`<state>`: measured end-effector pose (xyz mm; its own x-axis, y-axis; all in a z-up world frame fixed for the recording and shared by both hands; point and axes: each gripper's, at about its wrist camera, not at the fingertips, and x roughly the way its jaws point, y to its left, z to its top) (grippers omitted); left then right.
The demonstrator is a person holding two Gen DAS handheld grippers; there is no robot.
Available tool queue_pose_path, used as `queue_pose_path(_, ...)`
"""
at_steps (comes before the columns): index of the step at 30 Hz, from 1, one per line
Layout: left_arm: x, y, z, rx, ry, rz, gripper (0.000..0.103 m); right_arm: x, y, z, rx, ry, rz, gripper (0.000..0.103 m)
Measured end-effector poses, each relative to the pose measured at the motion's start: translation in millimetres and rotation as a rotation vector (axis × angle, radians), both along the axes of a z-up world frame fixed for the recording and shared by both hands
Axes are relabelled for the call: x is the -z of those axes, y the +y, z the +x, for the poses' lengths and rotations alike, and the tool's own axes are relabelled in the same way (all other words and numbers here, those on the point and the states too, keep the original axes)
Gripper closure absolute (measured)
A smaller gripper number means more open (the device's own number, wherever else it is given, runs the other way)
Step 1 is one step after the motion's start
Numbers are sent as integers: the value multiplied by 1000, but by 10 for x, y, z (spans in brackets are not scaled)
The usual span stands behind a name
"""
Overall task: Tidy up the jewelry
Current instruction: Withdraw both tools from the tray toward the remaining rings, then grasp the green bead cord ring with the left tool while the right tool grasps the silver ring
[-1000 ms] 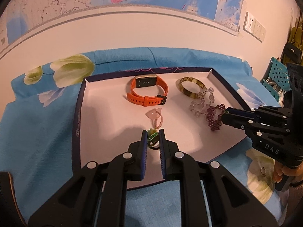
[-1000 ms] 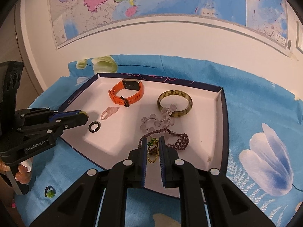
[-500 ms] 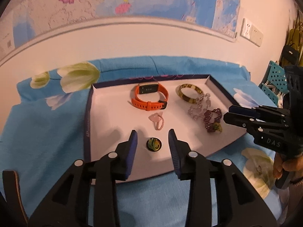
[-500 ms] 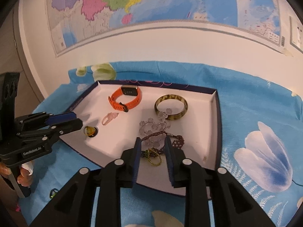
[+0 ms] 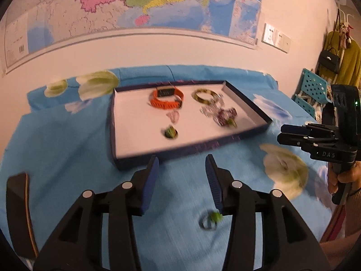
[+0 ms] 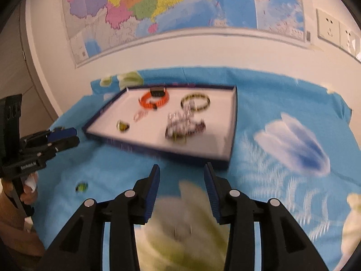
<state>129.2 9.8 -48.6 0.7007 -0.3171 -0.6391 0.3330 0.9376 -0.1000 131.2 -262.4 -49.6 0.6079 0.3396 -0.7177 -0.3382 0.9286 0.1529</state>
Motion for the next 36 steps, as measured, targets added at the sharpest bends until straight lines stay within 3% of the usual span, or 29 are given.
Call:
queue_pose_path(8,205,-89,-292,56,54,15,58,226,-66,-299,15,67,-12,65)
queue_pose_path(20,310,-177,-398,68,94,28,58,273,2,-387,11,64,-32,64)
queue_pose_path(30,389,-240,-367,71,138,49,67,284,73,-348,18,55,-69,65)
queue_pose_path(36,406,-254,-343,59,147,57,69,288,70,-329,31,52,-78,74)
